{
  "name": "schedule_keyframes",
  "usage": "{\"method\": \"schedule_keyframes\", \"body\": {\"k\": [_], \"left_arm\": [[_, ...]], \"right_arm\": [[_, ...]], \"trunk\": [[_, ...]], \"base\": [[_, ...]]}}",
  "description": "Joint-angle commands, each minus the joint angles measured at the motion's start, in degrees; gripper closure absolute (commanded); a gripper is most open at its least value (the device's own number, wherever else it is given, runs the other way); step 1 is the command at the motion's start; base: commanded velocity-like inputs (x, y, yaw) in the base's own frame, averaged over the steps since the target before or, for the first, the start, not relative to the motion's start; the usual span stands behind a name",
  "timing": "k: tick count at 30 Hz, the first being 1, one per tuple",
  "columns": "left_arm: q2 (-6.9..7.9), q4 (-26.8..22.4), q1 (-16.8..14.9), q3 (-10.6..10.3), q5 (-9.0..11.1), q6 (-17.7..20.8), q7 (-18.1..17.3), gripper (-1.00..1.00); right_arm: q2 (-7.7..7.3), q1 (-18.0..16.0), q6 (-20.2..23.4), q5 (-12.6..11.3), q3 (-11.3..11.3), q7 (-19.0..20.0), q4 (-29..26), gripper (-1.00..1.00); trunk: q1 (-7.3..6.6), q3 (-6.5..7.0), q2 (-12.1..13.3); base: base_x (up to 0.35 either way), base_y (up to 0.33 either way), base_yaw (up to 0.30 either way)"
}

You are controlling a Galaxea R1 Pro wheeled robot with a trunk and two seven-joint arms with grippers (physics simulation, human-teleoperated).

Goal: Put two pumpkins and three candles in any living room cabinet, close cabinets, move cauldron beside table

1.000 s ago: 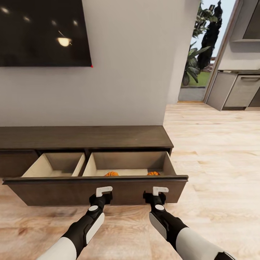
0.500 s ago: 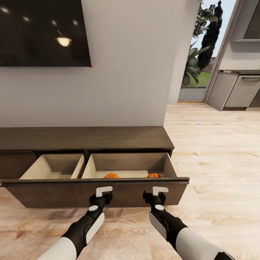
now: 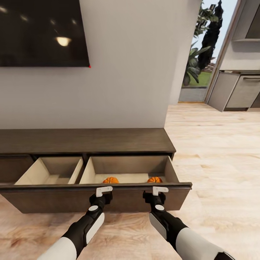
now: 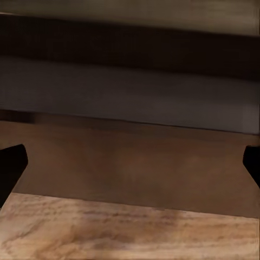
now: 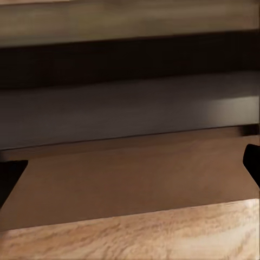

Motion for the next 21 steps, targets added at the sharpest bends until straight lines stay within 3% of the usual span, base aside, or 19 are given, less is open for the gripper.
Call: {"method": "schedule_keyframes", "body": {"k": [1,12,21], "left_arm": [[0.04,-0.10,-0.03,-0.32,0.32,0.23,0.48,-1.00],[0.06,-0.10,-0.03,-0.32,0.23,0.22,0.48,-1.00],[0.03,-0.10,-0.03,-0.32,0.23,0.23,0.48,-1.00]], "right_arm": [[-0.03,-0.08,-0.39,-0.36,0.40,-0.31,-0.01,-1.00],[-0.03,-0.08,-0.40,-0.36,0.40,-0.34,0.01,-1.00],[-0.03,-0.08,-0.40,-0.36,0.40,-0.30,0.01,-1.00]], "trunk": [[0.01,-0.05,-0.02],[0.01,-0.05,-0.02],[0.01,-0.05,-0.02]], "base": [[0.173,0.000,0.000],[0.102,0.000,0.000],[0.195,0.000,0.000]]}}
